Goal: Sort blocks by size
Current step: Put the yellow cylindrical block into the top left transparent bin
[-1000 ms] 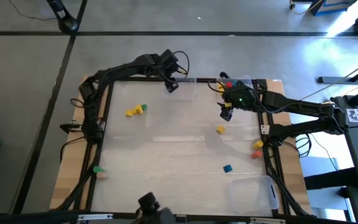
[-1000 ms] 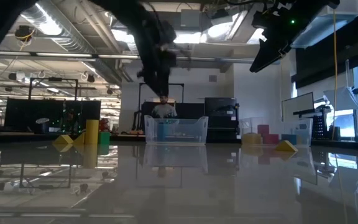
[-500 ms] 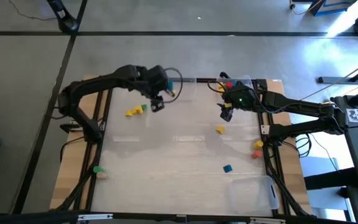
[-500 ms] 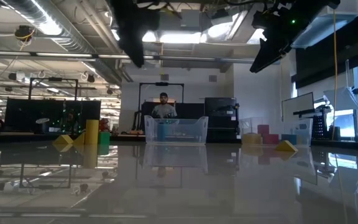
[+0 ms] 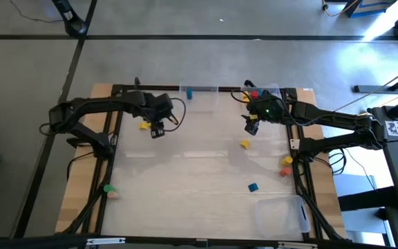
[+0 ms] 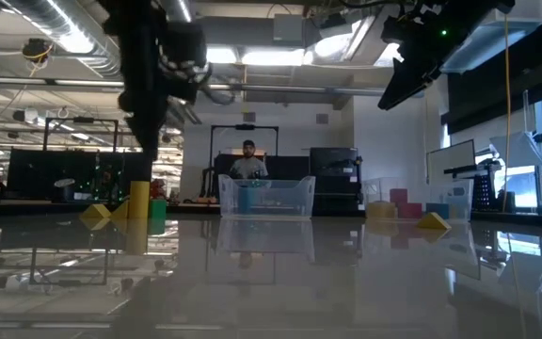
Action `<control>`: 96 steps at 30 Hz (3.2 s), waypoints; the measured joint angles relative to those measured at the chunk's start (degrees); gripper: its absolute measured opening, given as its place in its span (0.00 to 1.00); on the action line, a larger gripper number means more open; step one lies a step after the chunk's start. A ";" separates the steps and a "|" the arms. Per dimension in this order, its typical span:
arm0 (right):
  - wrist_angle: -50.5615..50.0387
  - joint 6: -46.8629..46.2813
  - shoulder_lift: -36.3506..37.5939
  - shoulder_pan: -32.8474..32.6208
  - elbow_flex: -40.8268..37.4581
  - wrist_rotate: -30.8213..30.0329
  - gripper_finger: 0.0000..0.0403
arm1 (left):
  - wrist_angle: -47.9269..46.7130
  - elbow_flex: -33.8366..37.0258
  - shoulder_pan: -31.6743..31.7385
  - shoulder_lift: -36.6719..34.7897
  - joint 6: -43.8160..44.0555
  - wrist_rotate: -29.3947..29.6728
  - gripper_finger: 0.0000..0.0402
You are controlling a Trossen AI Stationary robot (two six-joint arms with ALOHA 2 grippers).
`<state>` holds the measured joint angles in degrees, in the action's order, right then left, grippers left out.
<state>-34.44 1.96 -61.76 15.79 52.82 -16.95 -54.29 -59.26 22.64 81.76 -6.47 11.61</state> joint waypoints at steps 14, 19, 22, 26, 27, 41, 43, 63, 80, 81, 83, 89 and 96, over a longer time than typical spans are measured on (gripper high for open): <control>0.09 0.06 0.00 0.00 0.00 -0.07 0.66 | 8.10 7.72 8.38 0.07 -1.45 -0.05 0.51; 0.07 0.07 0.00 -0.01 0.00 -0.07 0.66 | 10.81 11.19 10.20 0.11 -1.13 -4.18 0.51; 0.16 0.07 0.00 0.00 0.00 -0.07 0.66 | 14.51 12.82 10.16 0.11 -0.18 -4.21 0.51; 0.37 0.07 0.00 0.00 0.00 -0.07 0.66 | 17.85 13.98 10.16 0.11 -0.05 -4.24 0.51; 0.37 0.07 0.00 -0.02 0.00 -0.07 0.66 | 17.58 14.05 10.20 0.11 -0.29 -4.22 0.50; 0.35 -0.04 0.00 -0.02 0.00 0.03 0.66 | 12.86 8.94 10.99 0.20 -0.31 -4.17 0.29; 0.40 -0.07 0.00 -0.01 0.00 0.04 0.66 | 9.63 5.74 10.31 0.20 0.09 -4.19 0.30; 0.50 0.04 0.00 0.00 -0.02 0.07 0.66 | 34.06 -9.08 7.71 3.50 -0.04 -2.23 0.32; 0.24 -0.11 -0.02 -0.02 -0.02 0.07 0.66 | 21.99 -23.06 7.43 23.39 3.05 -1.96 0.32; 0.17 -0.11 -0.02 -0.02 -0.02 0.09 0.66 | 21.89 -23.06 7.43 24.13 2.90 -1.94 0.32; 0.04 -0.11 -0.02 -0.02 -0.02 0.09 0.66 | 21.80 -23.03 7.43 25.21 1.64 -1.94 0.32; 0.07 -0.11 -0.02 0.00 -0.02 0.09 0.66 | 22.16 -23.02 7.59 25.62 1.50 -1.90 0.32; 0.31 -0.11 -0.02 -0.01 -0.02 0.09 0.66 | 23.88 -22.62 8.03 25.62 1.51 -1.75 0.32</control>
<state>-34.13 1.85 -61.77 15.77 52.80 -16.86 -30.41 -81.88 30.66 107.37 -4.96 9.86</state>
